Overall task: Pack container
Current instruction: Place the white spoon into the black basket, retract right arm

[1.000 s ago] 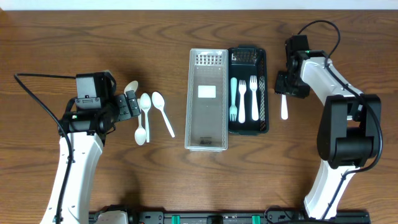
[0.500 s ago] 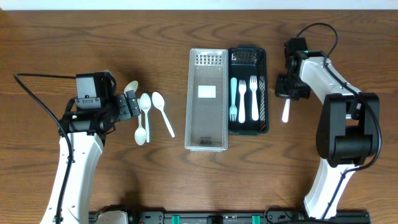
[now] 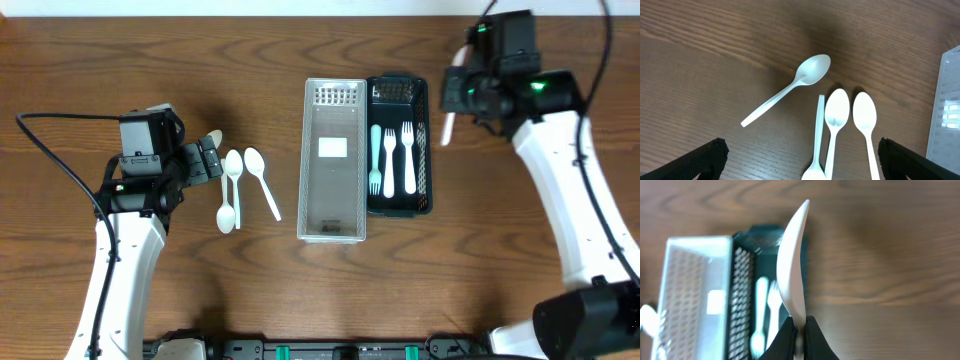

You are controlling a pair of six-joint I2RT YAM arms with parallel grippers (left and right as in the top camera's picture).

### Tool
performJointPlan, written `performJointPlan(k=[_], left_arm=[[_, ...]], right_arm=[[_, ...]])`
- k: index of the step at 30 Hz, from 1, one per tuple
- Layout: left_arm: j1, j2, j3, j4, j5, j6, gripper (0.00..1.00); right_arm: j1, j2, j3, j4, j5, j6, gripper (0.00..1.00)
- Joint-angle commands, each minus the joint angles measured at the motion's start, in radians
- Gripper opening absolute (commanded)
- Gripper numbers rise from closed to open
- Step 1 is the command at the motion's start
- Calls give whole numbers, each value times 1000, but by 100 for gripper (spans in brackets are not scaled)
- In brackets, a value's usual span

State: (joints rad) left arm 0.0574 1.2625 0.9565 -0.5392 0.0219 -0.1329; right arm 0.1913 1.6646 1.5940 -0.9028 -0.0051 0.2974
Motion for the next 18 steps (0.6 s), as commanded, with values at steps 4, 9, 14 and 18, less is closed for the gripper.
performJointPlan(k=[4,9,14,18], left_arm=[[5,8,18,-96,65,-29,98],[5,8,17,-159,146,-67,98],[5,8,17,-190,249,-67,98],[3,6,18,-177,290,-74,98]], right_arm=[[91,144,-78,21,-29,47,1],[129,216,-78,38,-33,50,3],[124,196,-47,67,-33,14,43],[71,149,17,34,-27,12,79]])
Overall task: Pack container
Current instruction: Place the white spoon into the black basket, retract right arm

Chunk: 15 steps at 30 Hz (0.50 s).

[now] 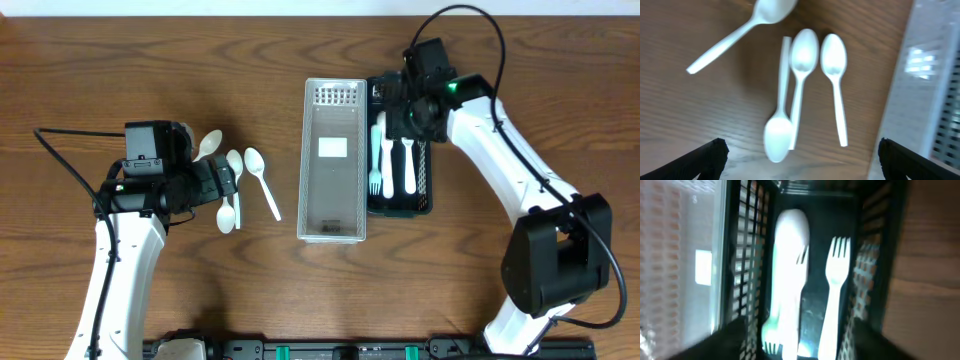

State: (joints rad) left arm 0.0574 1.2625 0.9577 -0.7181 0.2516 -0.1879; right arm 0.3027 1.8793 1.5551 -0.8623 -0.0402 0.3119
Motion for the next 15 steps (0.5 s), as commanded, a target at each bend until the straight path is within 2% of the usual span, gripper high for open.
performJointPlan(k=[1,2,8,11,15], left_arm=[[-3,6,18,1,58,-20,99],[-6,7,18,-1,57,-20,100],[-70,63,53,-60,-69,-130,88],[-114,135,102,-71,-92,-203,82],[-181,263,197,-71,-97,-256,81]], right_arm=[[-69,-85,68,-16,7,-3,80],[-91,-99,71,-20,7,-3,81],[-260,-137,71,-71,6,-2,89],[-330,-134,70,-116,7,-3,86],[-394,-134,69,-157,7,-3,84]])
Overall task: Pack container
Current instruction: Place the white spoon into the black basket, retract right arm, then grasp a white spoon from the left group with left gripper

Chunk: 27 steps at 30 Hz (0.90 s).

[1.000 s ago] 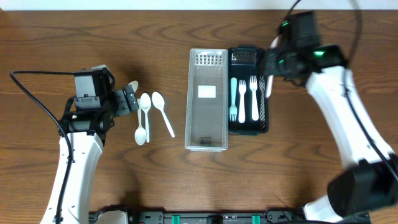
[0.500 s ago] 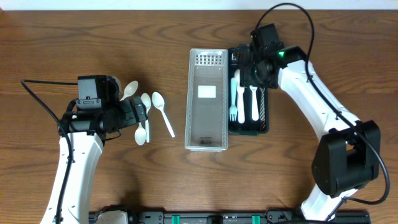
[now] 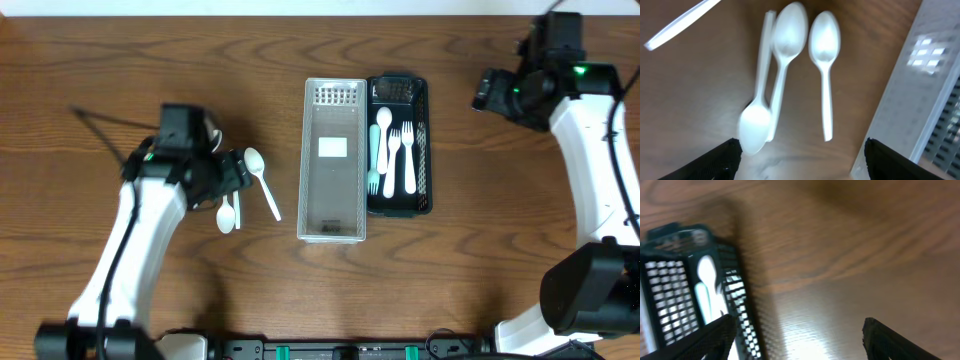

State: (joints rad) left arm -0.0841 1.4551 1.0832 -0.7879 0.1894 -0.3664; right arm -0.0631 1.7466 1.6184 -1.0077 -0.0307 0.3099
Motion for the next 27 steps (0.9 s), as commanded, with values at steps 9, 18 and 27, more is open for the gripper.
performJointPlan(k=[9,18,27], left_arm=[[-103,369,178,11,-51,-228,69],[-105,490,178,51,-48,-241,58],[-114,548,178,60,-48,-229,42]], right_arm=[[-55,-1,6,-63,-3,-5,80],[-55,-1,6,-71,-3,-5,80],[-55,-1,6,-77,3,-27,77]])
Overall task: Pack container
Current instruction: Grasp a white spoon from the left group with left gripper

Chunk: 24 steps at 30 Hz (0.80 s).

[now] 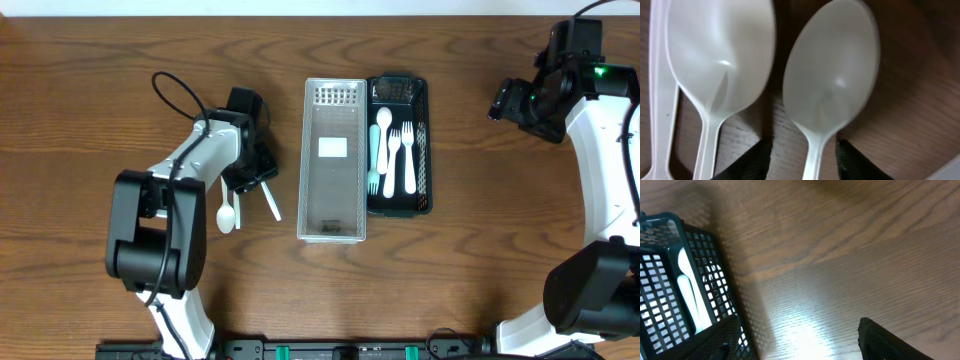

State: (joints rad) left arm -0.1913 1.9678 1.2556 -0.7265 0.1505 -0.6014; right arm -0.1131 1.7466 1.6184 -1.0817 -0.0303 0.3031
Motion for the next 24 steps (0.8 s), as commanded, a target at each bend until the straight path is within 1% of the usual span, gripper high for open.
performJointPlan(k=[1,3,4,7,8,9,11,14,19,24], left_arm=[[-12,42,5,-2,-9,8,42],[-23,56,5,-2,-10,36,42],[-28,61,5,-2,-9,48,38],[-42,61,6,-2,-9,70,19],[-45,60,8,-7,-9,70,8],[-46,59,11,-18,-9,75,6],[-46,58,31,-57,-9,91,6],[-46,57,95,-142,-9,156,6],[-46,51,280,-315,-10,229,6],[-73,12,476,-450,-8,323,6]], right_arm=[[-5,-1,6,-4,3,-21,77],[-5,-1,6,-5,3,-20,76],[-5,-1,6,-5,3,-20,75],[-5,-1,6,-7,3,-20,74],[-5,-1,6,-8,3,-20,73],[-5,-1,6,-11,3,-20,73],[-5,-1,6,-16,3,-20,72],[-5,-1,6,-20,3,-20,71],[-5,-1,6,-29,3,-20,69],[-5,-1,6,-33,3,-20,69]])
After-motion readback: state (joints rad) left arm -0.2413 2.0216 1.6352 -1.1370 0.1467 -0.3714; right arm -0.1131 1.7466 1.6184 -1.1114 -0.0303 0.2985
